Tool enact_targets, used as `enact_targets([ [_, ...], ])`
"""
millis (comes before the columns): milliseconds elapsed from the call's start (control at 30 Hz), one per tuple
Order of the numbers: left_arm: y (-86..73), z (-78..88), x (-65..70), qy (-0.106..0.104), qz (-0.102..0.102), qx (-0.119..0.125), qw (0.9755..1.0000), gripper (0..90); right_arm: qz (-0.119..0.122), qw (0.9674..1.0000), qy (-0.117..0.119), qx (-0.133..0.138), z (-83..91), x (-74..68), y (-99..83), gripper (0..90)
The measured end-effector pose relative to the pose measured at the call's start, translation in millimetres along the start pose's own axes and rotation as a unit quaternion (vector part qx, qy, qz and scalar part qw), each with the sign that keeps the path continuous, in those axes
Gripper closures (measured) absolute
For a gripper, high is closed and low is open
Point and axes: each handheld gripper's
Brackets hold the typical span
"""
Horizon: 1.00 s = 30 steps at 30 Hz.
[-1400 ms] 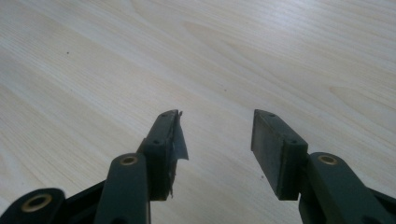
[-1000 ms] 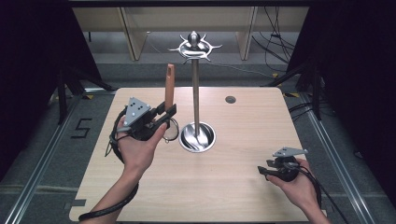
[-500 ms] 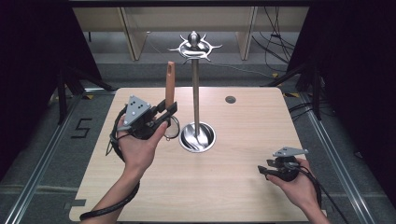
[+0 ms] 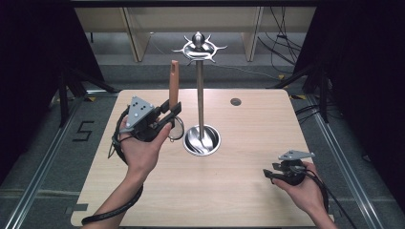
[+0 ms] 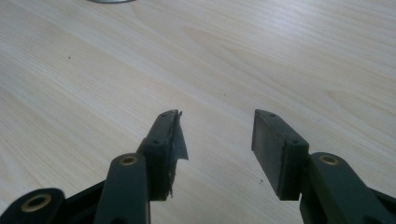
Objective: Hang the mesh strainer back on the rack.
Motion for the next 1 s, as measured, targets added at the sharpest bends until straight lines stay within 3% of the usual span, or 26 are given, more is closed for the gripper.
enact_targets([
  [233,-1.5,-1.7,1.5,0.0,-0.002,-0.002,1.0,68.4,0.01,0.9999,-0.004,0.005,-1.9,1.3,-0.5,52.2],
  [333,-1.5,-2.5,2.4,-0.001,-0.003,-0.001,1.0,68.4,-0.001,1.0,0.0,-0.002,-1.3,0.0,0.3,52.2],
  [367,-1.3,-2.7,2.5,-0.001,-0.003,-0.001,1.0,68.3,0.011,0.9999,-0.003,0.001,-2.5,1.0,-0.1,52.2],
  [467,-0.9,-3.7,3.3,-0.001,-0.003,0.0,1.0,68.4,0.013,0.9999,-0.003,0.002,-2.9,1.4,-0.2,52.2],
  [1000,2.6,-11.5,9.3,0.0,-0.014,0.006,0.9999,68.3,0.011,0.9999,-0.006,0.006,-2.1,1.4,-0.4,52.2],
])
Point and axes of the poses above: each handheld gripper's, and its own axes: z roughly backward along the jaws, y roughly out of its top, x roughly to its right, and after that the axes turned 5 degrees about -x, right-handed
